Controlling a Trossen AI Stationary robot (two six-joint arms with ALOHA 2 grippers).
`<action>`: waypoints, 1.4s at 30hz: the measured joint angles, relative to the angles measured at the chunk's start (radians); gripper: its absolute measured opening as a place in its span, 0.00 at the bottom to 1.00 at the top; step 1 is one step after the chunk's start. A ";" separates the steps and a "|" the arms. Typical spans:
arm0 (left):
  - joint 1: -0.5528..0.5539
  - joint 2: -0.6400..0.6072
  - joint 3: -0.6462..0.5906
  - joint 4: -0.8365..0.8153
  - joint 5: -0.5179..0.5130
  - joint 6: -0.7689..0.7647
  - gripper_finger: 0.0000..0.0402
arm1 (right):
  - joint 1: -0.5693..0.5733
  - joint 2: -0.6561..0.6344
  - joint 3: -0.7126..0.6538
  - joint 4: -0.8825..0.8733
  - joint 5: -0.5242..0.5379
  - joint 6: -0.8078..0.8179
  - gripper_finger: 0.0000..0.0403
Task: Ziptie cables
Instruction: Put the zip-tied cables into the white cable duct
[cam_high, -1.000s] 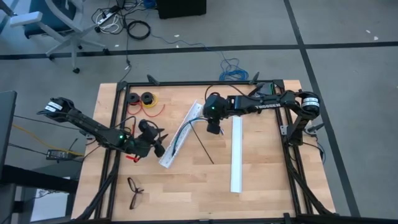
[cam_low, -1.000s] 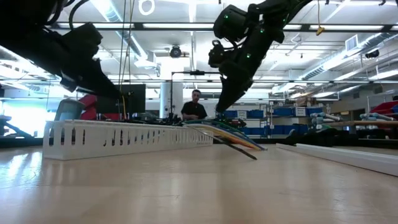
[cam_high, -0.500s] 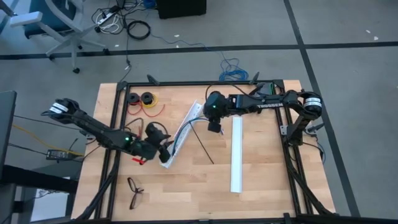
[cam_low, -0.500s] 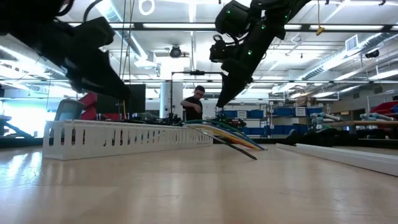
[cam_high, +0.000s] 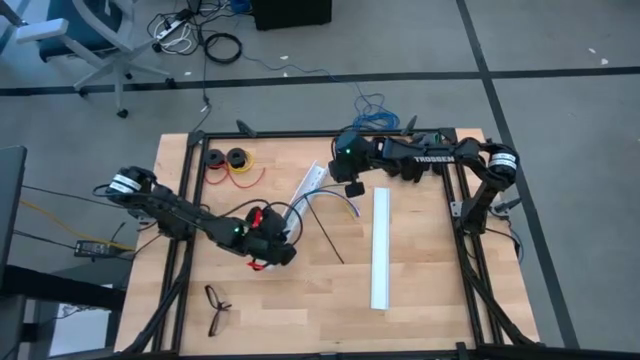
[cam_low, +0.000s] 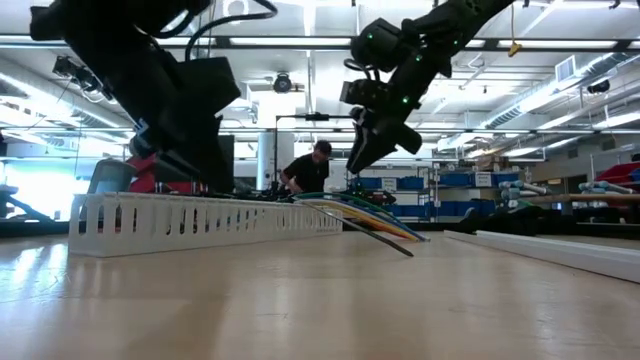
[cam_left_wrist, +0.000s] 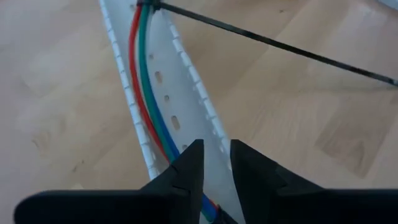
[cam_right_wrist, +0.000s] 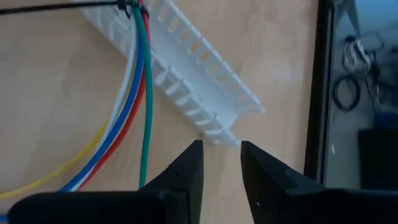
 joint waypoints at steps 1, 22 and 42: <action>0.003 0.000 0.000 -0.001 0.005 -0.019 0.21 | -0.010 0.000 0.000 0.009 -0.023 -0.009 0.22; 0.068 -0.002 0.002 0.002 0.078 -0.058 0.21 | -0.050 0.288 0.309 -0.222 -0.039 -0.359 0.19; 0.067 -0.007 0.002 -0.020 0.078 0.017 0.21 | 0.038 0.314 0.313 -0.414 -0.008 -0.101 0.02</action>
